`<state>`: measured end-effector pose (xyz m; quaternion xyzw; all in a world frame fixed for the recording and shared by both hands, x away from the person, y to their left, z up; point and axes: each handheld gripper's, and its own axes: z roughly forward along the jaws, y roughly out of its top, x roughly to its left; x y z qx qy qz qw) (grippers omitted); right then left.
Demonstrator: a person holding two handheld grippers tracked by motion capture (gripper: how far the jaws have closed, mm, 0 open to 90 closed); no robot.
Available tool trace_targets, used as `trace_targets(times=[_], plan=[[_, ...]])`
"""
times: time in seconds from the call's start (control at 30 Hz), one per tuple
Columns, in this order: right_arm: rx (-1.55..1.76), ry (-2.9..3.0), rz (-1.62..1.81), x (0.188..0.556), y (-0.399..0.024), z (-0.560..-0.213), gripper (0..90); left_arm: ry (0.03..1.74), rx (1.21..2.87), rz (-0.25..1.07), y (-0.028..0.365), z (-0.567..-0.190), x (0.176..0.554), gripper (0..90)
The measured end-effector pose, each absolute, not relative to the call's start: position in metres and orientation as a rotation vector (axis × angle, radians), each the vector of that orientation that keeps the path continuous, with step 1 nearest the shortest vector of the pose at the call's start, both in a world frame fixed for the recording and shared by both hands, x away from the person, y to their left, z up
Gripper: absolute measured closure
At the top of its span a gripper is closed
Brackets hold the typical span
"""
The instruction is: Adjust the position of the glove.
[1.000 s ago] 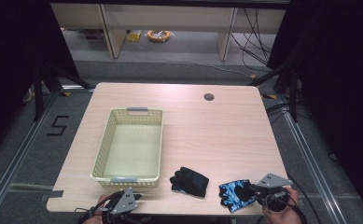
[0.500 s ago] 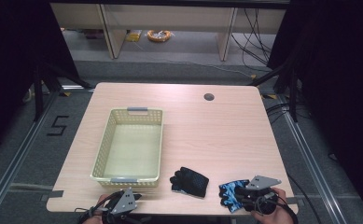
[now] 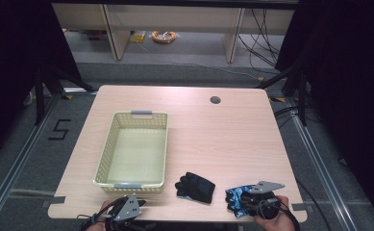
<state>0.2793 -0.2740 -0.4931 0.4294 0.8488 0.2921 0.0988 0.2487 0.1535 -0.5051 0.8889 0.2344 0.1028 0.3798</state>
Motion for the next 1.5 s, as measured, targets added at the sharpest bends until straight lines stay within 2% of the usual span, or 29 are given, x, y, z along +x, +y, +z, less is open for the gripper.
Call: trace_targets(times=[0.03,0.37,0.7,0.93,1.27,1.33,1.5], plan=[[1.326,2.451,0.946,0.278,-0.276,-0.494,89.0,0.606,2.254,0.245,0.153,-0.506,0.248,21.9],[1.389,2.26,1.171,0.279,-0.284,-0.477,89.2,0.607,2.271,0.242,0.154,-0.506,0.25,22.0],[1.384,2.152,1.443,0.279,-0.241,-0.452,89.2,0.625,2.238,0.249,0.153,-0.505,0.249,22.0],[1.396,2.204,1.449,0.287,-0.195,-0.458,89.1,0.609,2.263,0.27,0.155,-0.504,0.249,22.0],[1.315,2.24,1.395,0.298,-0.165,-0.463,89.1,0.612,2.249,0.249,0.153,-0.504,0.249,22.0],[1.387,2.251,1.399,0.295,-0.155,-0.464,89.1,0.61,2.246,0.269,0.153,-0.503,0.248,22.0],[1.309,2.307,1.321,0.304,-0.144,-0.476,89.0,0.605,2.247,0.249,0.151,-0.504,0.247,22.0]])
